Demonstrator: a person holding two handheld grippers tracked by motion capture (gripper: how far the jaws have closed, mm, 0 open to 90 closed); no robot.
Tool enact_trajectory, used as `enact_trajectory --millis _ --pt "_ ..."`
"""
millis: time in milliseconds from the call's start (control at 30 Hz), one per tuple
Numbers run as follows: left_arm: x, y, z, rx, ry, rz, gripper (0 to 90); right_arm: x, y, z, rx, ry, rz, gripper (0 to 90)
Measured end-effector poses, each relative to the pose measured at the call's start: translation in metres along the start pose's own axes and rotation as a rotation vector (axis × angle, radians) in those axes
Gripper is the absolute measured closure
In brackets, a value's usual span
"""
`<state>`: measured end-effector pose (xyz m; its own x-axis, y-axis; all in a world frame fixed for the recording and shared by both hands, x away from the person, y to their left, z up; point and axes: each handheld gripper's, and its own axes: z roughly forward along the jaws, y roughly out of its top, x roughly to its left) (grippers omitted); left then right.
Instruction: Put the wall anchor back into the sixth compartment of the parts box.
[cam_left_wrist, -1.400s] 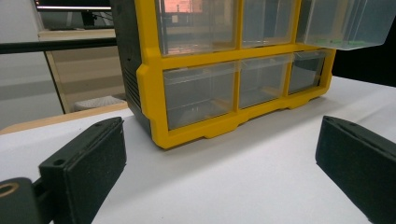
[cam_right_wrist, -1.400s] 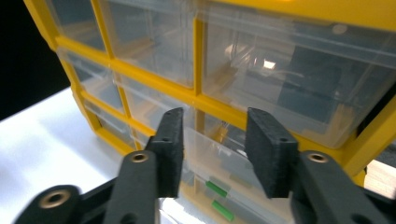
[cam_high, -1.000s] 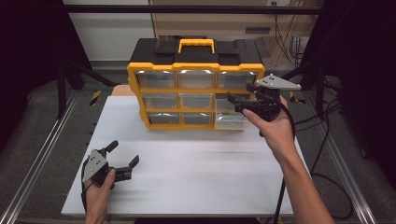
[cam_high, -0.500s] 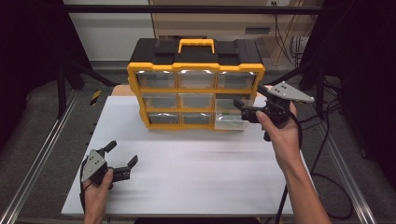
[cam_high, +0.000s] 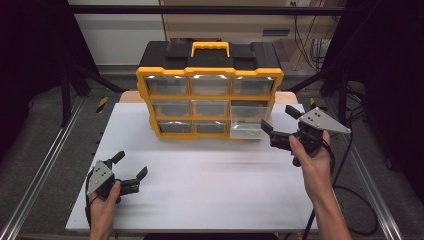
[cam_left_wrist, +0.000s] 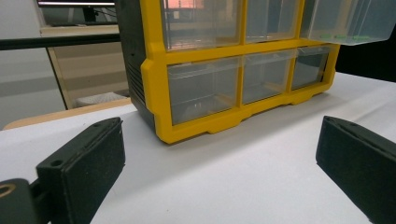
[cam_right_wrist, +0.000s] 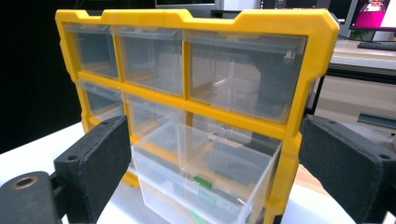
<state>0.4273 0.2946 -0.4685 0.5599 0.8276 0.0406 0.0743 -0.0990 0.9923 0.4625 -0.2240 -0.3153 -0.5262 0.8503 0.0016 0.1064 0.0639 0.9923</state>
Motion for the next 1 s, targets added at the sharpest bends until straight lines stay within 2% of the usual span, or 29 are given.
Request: enact_trajectory --millis 267,767,1000 --pt "-0.001 0.0 0.0 0.003 -0.005 0.008 0.9 0.0 -0.017 -0.011 0.001 0.002 0.005 5.0" --pt "0.002 0.0 -0.004 -0.004 -0.001 0.005 0.9 0.001 -0.05 -0.028 0.005 0.015 0.017 5.5" --pt "0.002 0.0 -0.005 -0.008 -0.009 0.009 1.0 0.001 -0.06 -0.032 0.006 0.023 0.024 5.5"
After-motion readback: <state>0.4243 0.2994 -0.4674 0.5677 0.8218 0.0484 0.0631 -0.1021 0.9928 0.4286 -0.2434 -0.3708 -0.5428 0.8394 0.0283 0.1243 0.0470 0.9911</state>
